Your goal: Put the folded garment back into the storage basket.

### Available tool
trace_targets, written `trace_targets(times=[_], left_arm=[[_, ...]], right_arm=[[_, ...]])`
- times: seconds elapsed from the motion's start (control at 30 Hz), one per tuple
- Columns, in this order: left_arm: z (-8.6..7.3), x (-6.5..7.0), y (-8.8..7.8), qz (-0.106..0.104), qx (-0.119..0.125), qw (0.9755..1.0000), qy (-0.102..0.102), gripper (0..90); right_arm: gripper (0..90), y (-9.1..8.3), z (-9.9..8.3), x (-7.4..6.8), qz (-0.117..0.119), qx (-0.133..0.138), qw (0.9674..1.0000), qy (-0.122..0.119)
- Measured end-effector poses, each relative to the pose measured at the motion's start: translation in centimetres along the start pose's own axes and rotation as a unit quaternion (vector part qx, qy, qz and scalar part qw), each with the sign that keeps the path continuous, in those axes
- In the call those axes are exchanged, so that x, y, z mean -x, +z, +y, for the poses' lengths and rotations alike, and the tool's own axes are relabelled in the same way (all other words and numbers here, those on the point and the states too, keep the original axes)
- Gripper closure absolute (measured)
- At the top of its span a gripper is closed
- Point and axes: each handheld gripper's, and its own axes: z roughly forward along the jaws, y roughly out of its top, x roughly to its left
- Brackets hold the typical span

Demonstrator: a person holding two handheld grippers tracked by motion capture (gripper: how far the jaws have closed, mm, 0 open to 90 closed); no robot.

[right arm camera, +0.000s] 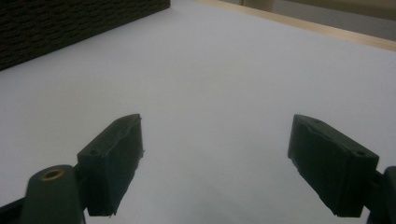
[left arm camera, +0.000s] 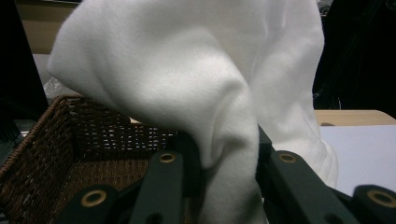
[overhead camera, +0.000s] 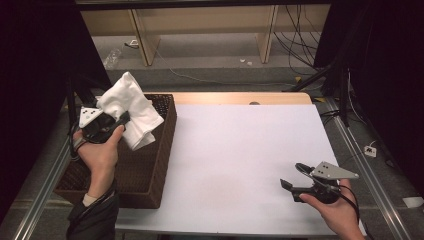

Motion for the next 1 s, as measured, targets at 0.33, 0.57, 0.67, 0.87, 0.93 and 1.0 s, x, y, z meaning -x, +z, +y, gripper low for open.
trace_targets(times=[0.33,0.57,0.67,0.87,0.93,1.0], left_arm=[[-0.14,0.01,0.17,-0.001,-0.005,1.0000,-0.001,73.7],[-0.24,-0.11,0.27,0.000,-0.008,1.0000,-0.002,73.7],[-0.26,-0.13,0.29,0.000,-0.009,1.0000,-0.002,73.7],[-0.37,-0.14,0.42,0.000,-0.013,0.9999,-0.003,73.7],[-0.41,-0.15,0.46,0.000,-0.014,0.9999,-0.002,73.7],[-0.44,-0.16,0.50,0.000,-0.015,0.9999,-0.002,73.7]], right_arm=[[18.7,0.00,0.01,-0.03,0.000,0.001,1.0000,0.000],[18.7,0.00,0.01,-0.03,0.000,0.001,1.0000,0.000],[18.7,0.00,0.01,-0.04,0.000,0.001,1.0000,0.000],[18.7,-0.04,0.02,-0.03,0.000,-0.002,1.0000,0.000],[18.7,-0.04,0.02,-0.04,0.000,-0.002,1.0000,0.000],[18.7,-0.01,0.00,-0.03,0.001,0.000,1.0000,0.001]])
